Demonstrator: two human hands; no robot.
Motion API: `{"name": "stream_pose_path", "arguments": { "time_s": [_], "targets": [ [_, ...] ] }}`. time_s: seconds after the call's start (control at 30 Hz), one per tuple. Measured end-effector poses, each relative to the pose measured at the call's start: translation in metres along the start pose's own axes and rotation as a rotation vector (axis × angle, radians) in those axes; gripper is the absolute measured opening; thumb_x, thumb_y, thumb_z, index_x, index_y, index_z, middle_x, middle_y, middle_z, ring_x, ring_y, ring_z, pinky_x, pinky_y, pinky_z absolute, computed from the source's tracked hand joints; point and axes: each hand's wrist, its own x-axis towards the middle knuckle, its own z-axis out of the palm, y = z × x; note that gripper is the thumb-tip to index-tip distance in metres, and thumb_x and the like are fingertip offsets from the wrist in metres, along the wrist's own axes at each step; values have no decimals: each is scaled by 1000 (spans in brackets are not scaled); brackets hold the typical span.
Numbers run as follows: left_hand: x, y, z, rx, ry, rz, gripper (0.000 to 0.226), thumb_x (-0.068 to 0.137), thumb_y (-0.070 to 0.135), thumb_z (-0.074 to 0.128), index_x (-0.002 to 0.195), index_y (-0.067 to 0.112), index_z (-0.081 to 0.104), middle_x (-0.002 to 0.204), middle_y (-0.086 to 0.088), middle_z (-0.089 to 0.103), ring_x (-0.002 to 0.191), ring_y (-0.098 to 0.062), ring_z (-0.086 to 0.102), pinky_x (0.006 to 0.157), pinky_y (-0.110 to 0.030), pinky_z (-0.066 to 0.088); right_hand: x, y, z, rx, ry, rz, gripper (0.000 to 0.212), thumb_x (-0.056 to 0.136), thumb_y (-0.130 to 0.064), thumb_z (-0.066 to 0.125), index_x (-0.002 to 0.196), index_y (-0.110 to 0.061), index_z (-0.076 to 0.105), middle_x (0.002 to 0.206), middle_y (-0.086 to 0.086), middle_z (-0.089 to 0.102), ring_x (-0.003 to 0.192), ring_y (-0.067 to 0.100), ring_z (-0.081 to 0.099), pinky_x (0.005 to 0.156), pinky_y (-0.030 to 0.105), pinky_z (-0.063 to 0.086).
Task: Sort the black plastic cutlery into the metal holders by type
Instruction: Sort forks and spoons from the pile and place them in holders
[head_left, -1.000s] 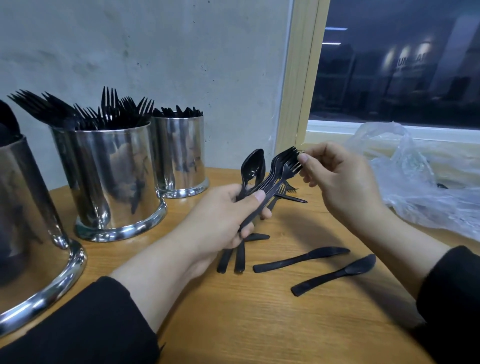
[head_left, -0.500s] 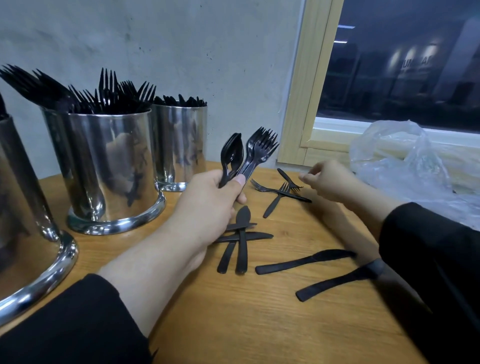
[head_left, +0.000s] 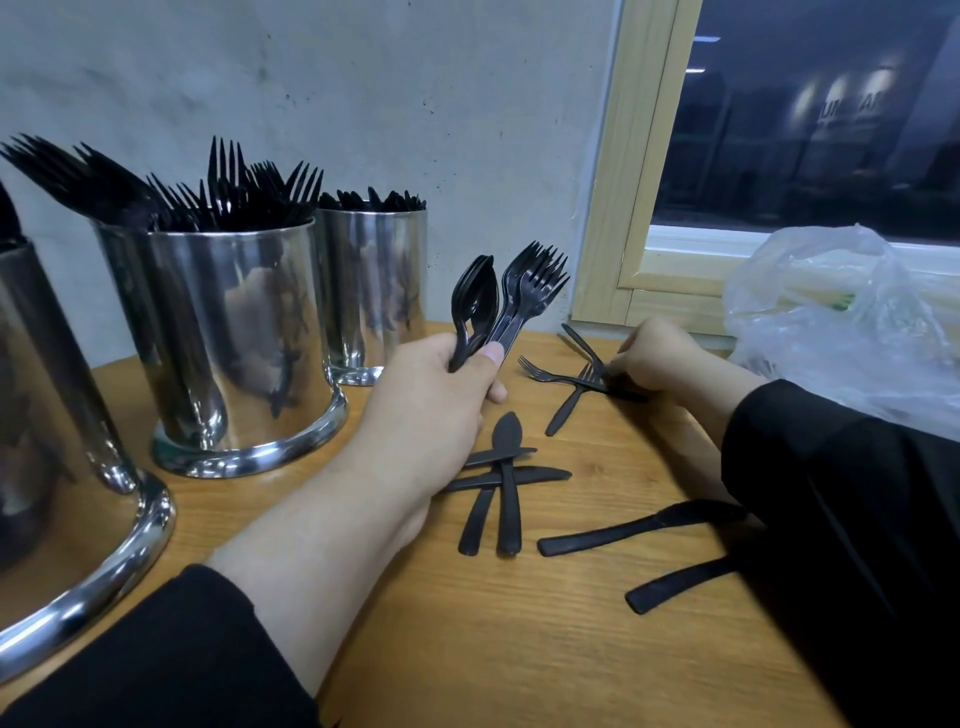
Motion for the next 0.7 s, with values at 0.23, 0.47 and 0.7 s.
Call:
{"name": "stream_pose_path", "arguments": {
  "time_s": [0.23, 0.47, 0.7],
  "targets": [
    [-1, 1, 0, 47, 7, 0, 37, 102, 37, 55, 78, 11, 64, 48, 10, 47, 46, -10, 41, 47, -24, 33, -10, -3, -5, -32, -19, 22, 43, 87, -44, 72, 94, -2, 61, 73, 9, 55, 63, 22, 51, 49, 28, 35],
    [-2, 1, 0, 67, 19, -6, 38, 102, 39, 55, 78, 12, 65, 51, 6, 46, 49, -12, 41, 50, -27, 34, -5, -2, 0, -2, -10, 32, 33, 87, -31, 74, 101, -1, 69, 87, 9, 65, 79, 24, 62, 69, 33, 54],
    [-1, 6, -3, 194, 116, 63, 39, 104, 40, 50, 82, 11, 64, 61, -2, 53, 52, -13, 43, 50, -26, 36, -32, 3, -22, 291, 412, -233, 18, 102, -24, 50, 111, -14, 61, 86, 6, 63, 71, 21, 57, 57, 29, 39]
  ]
}}
